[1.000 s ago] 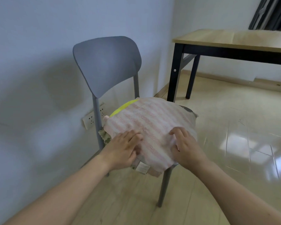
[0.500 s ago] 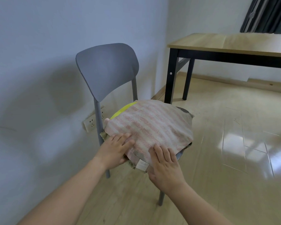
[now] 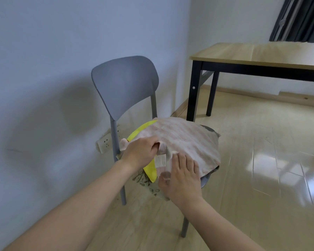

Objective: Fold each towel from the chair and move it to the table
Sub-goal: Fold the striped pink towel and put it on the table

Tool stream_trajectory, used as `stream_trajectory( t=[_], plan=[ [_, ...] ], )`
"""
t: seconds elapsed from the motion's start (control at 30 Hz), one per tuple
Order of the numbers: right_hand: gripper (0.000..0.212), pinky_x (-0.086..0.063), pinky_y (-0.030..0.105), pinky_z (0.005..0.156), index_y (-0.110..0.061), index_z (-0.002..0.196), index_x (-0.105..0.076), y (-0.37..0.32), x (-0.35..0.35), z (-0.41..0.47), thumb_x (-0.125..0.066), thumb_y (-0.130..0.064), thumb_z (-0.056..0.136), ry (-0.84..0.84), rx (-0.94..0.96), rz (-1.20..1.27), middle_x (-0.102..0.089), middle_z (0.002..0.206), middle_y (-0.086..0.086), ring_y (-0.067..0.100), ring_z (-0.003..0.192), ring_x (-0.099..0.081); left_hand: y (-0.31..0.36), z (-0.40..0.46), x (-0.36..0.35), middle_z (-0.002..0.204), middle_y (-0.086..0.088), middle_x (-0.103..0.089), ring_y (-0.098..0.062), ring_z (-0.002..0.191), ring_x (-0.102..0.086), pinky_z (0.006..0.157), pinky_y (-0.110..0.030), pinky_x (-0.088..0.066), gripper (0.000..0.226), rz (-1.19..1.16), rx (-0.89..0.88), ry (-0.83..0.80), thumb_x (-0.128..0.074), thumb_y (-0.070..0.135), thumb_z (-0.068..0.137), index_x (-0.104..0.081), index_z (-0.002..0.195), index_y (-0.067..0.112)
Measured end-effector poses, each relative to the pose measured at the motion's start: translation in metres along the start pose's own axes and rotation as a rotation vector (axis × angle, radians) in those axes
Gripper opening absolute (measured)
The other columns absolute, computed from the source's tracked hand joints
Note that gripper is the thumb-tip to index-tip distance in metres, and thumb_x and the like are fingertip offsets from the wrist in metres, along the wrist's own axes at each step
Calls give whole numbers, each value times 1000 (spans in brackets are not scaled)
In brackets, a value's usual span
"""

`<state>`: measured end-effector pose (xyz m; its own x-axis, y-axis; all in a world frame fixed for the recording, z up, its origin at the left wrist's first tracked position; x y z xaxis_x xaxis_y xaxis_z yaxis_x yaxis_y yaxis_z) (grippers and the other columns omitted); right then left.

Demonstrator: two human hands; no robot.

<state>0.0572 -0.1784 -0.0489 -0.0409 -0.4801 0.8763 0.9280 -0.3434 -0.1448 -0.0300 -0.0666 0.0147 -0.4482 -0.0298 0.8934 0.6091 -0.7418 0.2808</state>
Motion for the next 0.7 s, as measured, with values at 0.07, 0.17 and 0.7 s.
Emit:
stream_trajectory(
  t=[0.07,0.17,0.7],
  plan=[
    [84,-49,44,91,-4,120,-55,-5,19,13,-62,-60,57,15,-26,32,-58,113,9,31,105,-57,15,18,21,64,4,-46,-25,68,-47,57,-33,-30,23,-92,-16,31,-44,25,95,-46,73,18],
    [94,-50,43,89,-9,128,-42,-3,50,29,-77,-50,50,71,-83,90,-57,117,8,31,107,-56,38,46,62,55,3,-48,-23,61,-49,56,-35,-36,35,-217,-13,57,-49,32,94,-46,63,18],
    [12,-43,32,64,-21,92,-52,39,292,45,-49,-33,95,435,-68,745,-56,85,-7,14,76,-53,181,27,269,47,8,-29,-7,39,-28,44,-22,-26,52,-534,-73,179,-64,53,84,-37,52,21]
  ],
)
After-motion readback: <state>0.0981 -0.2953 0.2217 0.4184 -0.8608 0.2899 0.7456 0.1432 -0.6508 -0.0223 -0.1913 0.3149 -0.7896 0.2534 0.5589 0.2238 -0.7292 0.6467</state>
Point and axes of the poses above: each hand's wrist, its own z-axis towards the middle knuckle, its own x-axis out of the back of the hand, y = z × x, the point moved 4 cm from there along z, towards the middle knuckle
